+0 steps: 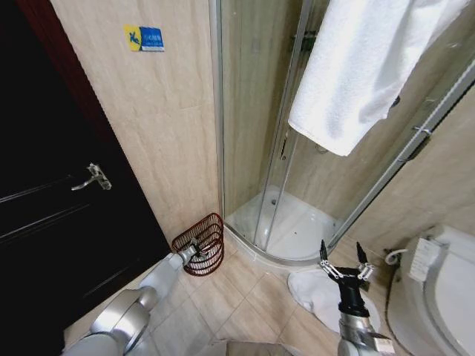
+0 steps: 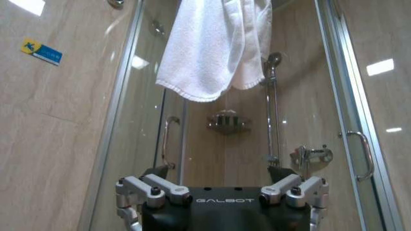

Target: Discard the used towel into the hamper.

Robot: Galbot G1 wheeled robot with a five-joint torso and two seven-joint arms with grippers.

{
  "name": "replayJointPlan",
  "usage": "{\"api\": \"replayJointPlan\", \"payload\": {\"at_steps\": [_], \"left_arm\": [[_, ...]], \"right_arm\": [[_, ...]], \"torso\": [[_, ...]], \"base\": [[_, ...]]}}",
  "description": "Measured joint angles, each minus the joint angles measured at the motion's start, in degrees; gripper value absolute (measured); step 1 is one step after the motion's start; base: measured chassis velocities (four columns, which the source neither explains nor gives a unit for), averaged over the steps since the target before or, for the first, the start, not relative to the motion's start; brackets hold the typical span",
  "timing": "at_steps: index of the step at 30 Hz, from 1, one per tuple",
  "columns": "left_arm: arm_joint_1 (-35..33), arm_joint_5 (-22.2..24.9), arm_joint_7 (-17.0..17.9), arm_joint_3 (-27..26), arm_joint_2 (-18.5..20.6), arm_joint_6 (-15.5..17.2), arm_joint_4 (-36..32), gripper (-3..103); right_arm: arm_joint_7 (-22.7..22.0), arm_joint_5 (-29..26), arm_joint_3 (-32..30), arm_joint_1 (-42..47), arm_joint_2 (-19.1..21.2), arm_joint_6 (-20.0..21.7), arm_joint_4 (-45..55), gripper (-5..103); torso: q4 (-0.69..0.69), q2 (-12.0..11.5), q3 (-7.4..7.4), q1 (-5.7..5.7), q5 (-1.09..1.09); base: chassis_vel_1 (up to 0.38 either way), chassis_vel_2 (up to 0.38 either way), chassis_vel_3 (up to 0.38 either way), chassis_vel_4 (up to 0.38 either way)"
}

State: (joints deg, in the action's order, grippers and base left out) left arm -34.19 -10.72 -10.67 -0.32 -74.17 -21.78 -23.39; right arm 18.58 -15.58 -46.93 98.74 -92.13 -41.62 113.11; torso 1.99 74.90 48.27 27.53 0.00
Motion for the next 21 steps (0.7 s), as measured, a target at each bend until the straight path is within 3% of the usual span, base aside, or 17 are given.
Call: {"api": "replayJointPlan", "payload": {"at_steps": [1, 4, 5, 8, 9, 12, 13, 14, 17, 21], "left_arm": [[0.0, 0.0, 0.0, 0.0, 0.0, 0.0, 0.0, 100], [-4.7, 7.51, 2.35, -0.76, 1.2, 3.16, -6.71, 100], [-4.7, 7.51, 2.35, -0.76, 1.2, 3.16, -6.71, 100], [-11.13, 15.38, 3.49, -2.36, 3.46, 8.47, -17.84, 100], [-11.13, 15.38, 3.49, -2.36, 3.46, 8.47, -17.84, 100], [-16.55, 22.09, 3.91, -4.44, 5.46, 12.74, -26.92, 100], [-19.85, 25.49, 3.97, -5.86, 6.51, 14.8, -32.45, 100], [-19.85, 25.49, 3.97, -5.86, 6.51, 14.8, -32.45, 100], [-27.38, 29.89, 3.85, -11.2, 7.38, 17.8, -43.62, 100], [-33.41, 31.15, 3.12, -15.94, 6.81, 19.94, -50.97, 100]], "right_arm": [[0.0, 0.0, 0.0, 0.0, 0.0, 0.0, 0.0, 100], [-0.2, 0.01, 0.0, 0.16, -0.01, 0.21, 0.44, 100], [-0.2, 0.01, 0.0, 0.16, -0.01, 0.21, 0.44, 100], [-0.33, 0.01, -0.05, -0.07, 0.11, 1.13, 1.21, 100], [-0.33, 0.01, -0.05, -0.07, 0.11, 1.13, 1.21, 100], [-0.5, 0.02, 0.0, -0.27, 0.27, 2.39, 1.94, 100], [-0.89, 0.02, 0.02, -0.4, 0.37, 3.13, 2.53, 100], [-0.89, 0.02, 0.02, -0.4, 0.37, 3.13, 2.53, 100], [-1.79, 0.85, 0.02, -0.97, 0.4, 5.05, 4.21, 100], [-2.17, 1.34, 0.03, -1.5, 0.39, 6.12, 5.48, 100]], "torso": [[0.0, 0.0, 0.0, 0.0, 0.0], [0.0, 0.0, 0.0, 0.0, -0.01], [0.0, 0.0, 0.0, 0.0, -0.01], [0.02, 0.0, 0.0, 0.0, 0.0], [0.02, 0.0, 0.0, 0.0, 0.0], [0.01, 0.0, 0.0, 0.0, 0.0], [0.03, 0.0, 0.0, 0.0, 0.0], [0.03, 0.0, 0.0, 0.0, 0.0], [0.0, 0.0, -0.01, -0.01, 0.02], [0.04, 0.0, 0.0, 0.0, -0.01]], "base": [[0.0, 0.0, 0.0, 0.0], [0.0, 0.0, 0.0, 0.0], [0.0, 0.0, 0.0, 0.0], [0.0, 0.0, 0.0, 0.0], [0.0, 0.0, 0.0, 0.0], [0.0, 0.0, 0.0, 0.0], [0.0, 0.0, 0.0, 0.0], [0.0, 0.0, 0.0, 0.0], [0.0, 0.0, 0.0, 0.0], [0.0, 0.0, 0.0, 0.0]]}}
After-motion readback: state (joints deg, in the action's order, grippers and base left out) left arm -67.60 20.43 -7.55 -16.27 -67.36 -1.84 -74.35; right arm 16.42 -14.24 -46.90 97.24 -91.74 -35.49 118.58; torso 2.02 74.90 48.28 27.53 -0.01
